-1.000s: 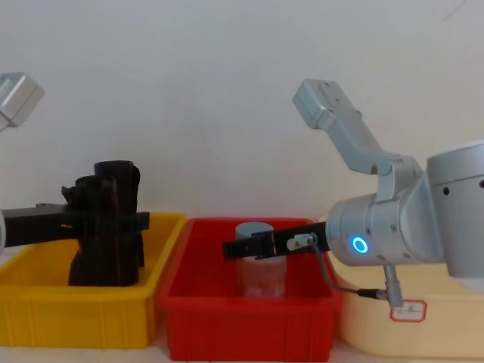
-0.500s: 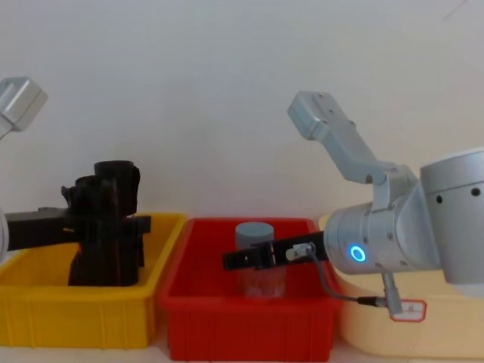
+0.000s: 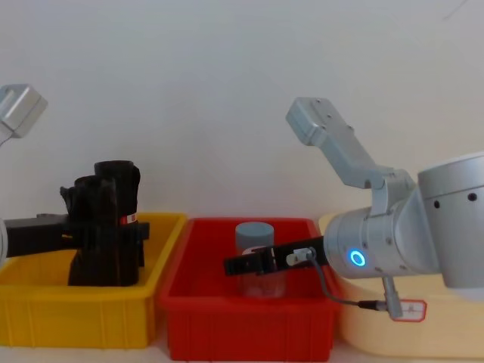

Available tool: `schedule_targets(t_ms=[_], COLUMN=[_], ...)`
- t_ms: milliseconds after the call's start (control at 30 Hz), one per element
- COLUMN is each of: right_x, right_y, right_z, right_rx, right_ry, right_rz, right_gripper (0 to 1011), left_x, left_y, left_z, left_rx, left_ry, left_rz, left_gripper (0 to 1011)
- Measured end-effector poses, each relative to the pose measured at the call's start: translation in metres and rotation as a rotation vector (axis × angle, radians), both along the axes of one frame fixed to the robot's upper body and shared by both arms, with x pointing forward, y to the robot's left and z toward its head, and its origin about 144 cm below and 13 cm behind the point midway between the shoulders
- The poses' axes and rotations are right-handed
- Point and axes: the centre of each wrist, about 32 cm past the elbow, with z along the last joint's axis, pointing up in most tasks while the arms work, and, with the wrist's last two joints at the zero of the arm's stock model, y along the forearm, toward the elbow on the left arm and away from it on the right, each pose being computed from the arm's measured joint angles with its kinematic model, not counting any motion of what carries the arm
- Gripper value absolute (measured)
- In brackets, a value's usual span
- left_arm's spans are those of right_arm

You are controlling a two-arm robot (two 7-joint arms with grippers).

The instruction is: Pick up the garbage bag with the one hand and transfer it to the other hand.

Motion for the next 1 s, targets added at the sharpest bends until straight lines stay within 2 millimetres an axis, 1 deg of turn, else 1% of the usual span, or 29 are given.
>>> schedule_targets(t_ms=[200,233,300,333,367,433,467,500,533,600,633,667,700,733,800,867,1000], right_x=[0.0004,0.0004,0.0005,0.0006,0.0006,0.0007,0.0007,0.0007,0.0008,0.0008,0.0009,0.0009,0.0009,0.0009,0.0009,0.0009,0.0009], right_y=[-0.0001,-0.0001,-0.0002,-0.0002,-0.0002,-0.0002,-0.0002,-0.0003,-0.0002,-0.0002,-0.0002,-0.0002,-0.0001,-0.0002,-0.0002,-0.0002,-0.0002], right_z=[-0.0010,-0.0012,-0.0014,-0.0015,-0.0016,-0.0016,-0.0016,-0.0017,-0.0017,-0.0017,-0.0017,-0.0017,-0.0017,-0.0018,-0.0019,-0.0019,-0.0020], right_rx=[-0.003,-0.003,-0.004,-0.004,-0.004,-0.005,-0.005,-0.005,-0.005,-0.005,-0.006,-0.006,-0.006,-0.006,-0.006,-0.006,-0.006], right_ry=[-0.001,-0.001,-0.001,-0.001,-0.001,-0.002,-0.002,-0.002,-0.002,-0.003,-0.003,-0.003,-0.003,-0.003,-0.003,-0.003,-0.003], right_rz=[0.000,-0.001,-0.001,-0.001,-0.001,-0.001,-0.001,-0.001,-0.001,-0.001,-0.001,-0.001,-0.001,-0.001,-0.001,-0.001,-0.001], right_gripper=[1000,969,945,917,908,840,823,804,768,695,668,664,664,664,664,664,663], left_x=[-0.0005,-0.0005,-0.0007,-0.0007,-0.0007,-0.0008,-0.0008,-0.0008,-0.0008,-0.0008,-0.0009,-0.0009,-0.0009,-0.0009,-0.0010,-0.0010,-0.0011], left_y=[-0.0002,-0.0002,-0.0002,-0.0002,-0.0002,-0.0002,-0.0003,-0.0003,-0.0002,-0.0003,-0.0002,-0.0002,-0.0002,-0.0003,-0.0003,-0.0003,-0.0003], left_z=[-0.0008,-0.0008,-0.0009,-0.0010,-0.0010,-0.0011,-0.0011,-0.0011,-0.0011,-0.0012,-0.0012,-0.0012,-0.0013,-0.0013,-0.0014,-0.0015,-0.0017], left_rx=[0.000,-0.001,0.000,0.000,0.000,0.000,0.000,0.000,0.000,0.000,0.000,0.000,0.000,-0.001,-0.001,-0.001,-0.001], left_ry=[0.002,0.002,0.003,0.003,0.003,0.003,0.003,0.003,0.003,0.004,0.004,0.004,0.004,0.004,0.004,0.004,0.005], left_rz=[0.002,0.003,0.004,0.004,0.004,0.004,0.005,0.005,0.005,0.005,0.006,0.006,0.006,0.006,0.006,0.007,0.007], left_gripper=[1000,982,947,933,891,865,844,790,775,699,686,641,630,583,536,529,484])
